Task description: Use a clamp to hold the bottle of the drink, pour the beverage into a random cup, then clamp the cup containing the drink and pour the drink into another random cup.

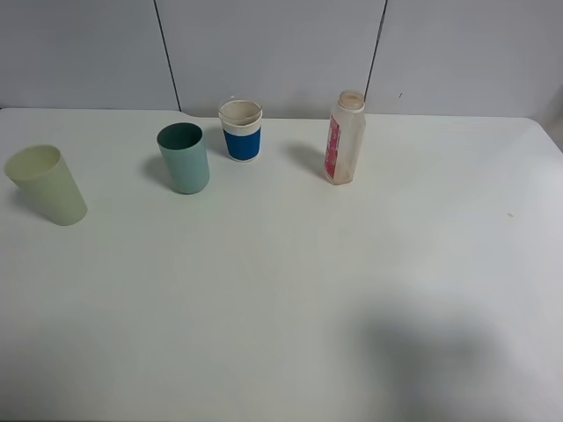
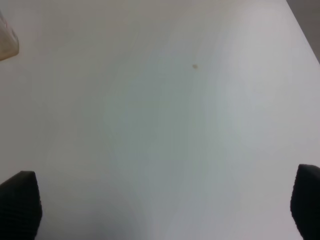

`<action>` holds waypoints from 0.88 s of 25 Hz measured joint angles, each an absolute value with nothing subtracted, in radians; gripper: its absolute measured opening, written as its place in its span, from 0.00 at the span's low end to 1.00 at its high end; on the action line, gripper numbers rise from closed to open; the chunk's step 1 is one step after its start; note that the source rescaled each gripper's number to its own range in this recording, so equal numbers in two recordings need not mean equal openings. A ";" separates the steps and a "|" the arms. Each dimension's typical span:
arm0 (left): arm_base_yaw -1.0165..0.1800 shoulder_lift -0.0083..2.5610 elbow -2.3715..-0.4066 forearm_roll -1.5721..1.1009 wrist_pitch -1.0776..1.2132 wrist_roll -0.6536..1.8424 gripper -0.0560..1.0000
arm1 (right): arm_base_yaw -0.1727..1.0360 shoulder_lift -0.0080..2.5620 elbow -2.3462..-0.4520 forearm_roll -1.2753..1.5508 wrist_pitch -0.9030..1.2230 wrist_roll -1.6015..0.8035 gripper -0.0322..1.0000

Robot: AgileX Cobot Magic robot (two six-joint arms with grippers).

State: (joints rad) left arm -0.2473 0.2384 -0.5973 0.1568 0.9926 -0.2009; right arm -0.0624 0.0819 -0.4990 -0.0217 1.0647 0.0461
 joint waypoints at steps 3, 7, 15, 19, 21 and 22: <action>-0.247 0.238 -0.598 0.157 1.041 -0.202 1.00 | -0.062 0.082 -0.499 -0.022 1.065 0.046 1.00; -0.247 0.238 -0.598 0.157 1.059 -0.202 1.00 | -0.062 0.082 -0.499 -0.022 1.065 0.046 1.00; -0.247 0.238 -0.540 0.147 1.080 -0.205 1.00 | -0.062 0.082 -0.499 -0.022 1.065 0.046 1.00; -0.247 0.238 -0.515 0.129 1.071 -0.201 1.00 | -0.062 0.082 -0.499 -0.022 1.065 0.046 1.00; -0.247 0.238 -0.515 0.128 1.068 -0.201 1.00 | -0.062 0.082 -0.499 -0.022 1.065 0.046 1.00; -0.247 0.238 -0.515 0.128 1.067 -0.201 1.00 | -0.062 0.082 -0.499 -0.022 1.065 0.046 1.00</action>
